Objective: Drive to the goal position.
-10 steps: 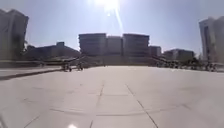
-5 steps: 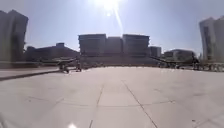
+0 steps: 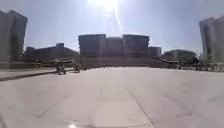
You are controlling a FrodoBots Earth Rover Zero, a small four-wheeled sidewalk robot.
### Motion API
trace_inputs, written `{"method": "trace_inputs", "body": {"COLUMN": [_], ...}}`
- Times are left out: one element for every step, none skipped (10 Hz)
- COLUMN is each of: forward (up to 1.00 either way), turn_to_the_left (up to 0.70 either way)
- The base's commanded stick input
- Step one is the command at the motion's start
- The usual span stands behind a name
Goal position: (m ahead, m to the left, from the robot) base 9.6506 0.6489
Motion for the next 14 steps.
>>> {"method": "trace_inputs", "body": {"forward": [1.0, 1.0, 1.0, 1.0, 1.0, 1.0, 1.0, 1.0, 1.0, 1.0, 1.0, 1.0, 1.0, 1.0], "turn_to_the_left": [0.0, 0.0, 0.0, 0.0, 0.0, 0.0, 0.0, 0.0, 0.0, 0.0, 0.0, 0.0, 0.0, 0.0]}}
